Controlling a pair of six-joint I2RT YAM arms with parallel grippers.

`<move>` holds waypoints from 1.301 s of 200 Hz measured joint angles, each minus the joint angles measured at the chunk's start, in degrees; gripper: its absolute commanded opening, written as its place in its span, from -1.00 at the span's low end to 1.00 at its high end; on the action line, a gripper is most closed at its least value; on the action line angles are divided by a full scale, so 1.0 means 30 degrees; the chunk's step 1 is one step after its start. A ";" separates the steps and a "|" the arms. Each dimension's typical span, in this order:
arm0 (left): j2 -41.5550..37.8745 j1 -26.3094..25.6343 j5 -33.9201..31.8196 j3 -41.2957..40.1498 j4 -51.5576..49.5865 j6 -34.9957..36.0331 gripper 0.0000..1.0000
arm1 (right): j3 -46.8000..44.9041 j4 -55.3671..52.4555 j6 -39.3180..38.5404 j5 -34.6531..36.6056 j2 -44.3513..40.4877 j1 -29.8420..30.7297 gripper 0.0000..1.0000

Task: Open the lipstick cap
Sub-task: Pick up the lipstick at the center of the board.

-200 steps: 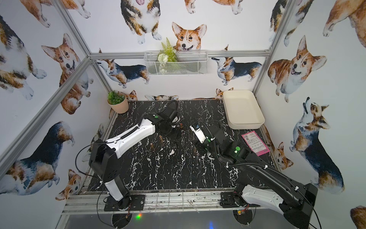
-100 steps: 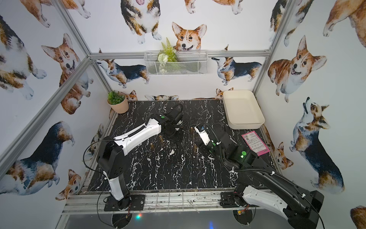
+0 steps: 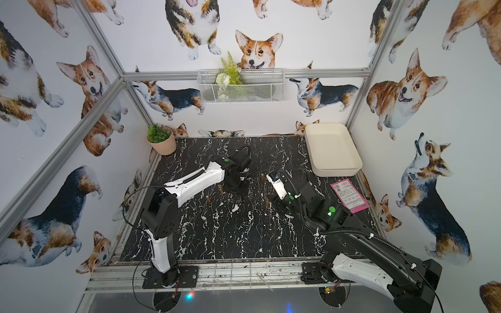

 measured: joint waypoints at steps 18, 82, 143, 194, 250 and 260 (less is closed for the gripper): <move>0.0131 0.0124 0.0036 -0.0080 0.0095 0.0022 0.01 | 0.0000 0.0000 0.0000 0.0000 0.0029 0.0000 -0.02; 0.0678 0.0386 0.0168 -0.0066 0.0131 0.0204 -0.16 | -0.0015 0.0000 0.0000 0.0007 0.0029 0.0000 -0.02; 0.0889 0.0386 0.0291 -0.0066 0.0138 0.0335 -0.29 | -0.0058 0.0000 0.0000 0.0051 0.0015 0.0000 -0.02; 0.1100 0.0386 0.0299 -0.0058 0.0124 0.0350 -0.52 | -0.0095 0.0000 0.0000 0.0058 0.0015 0.0000 -0.02; 0.1129 0.0386 0.0291 0.0029 -0.0007 0.0408 -0.74 | -0.0102 0.0000 0.0000 0.0058 0.0073 0.0000 -0.02; 0.1129 0.0386 0.0291 0.0146 -0.0175 0.0415 -0.75 | -0.0102 0.0000 -0.0007 0.0058 0.0124 0.0000 -0.02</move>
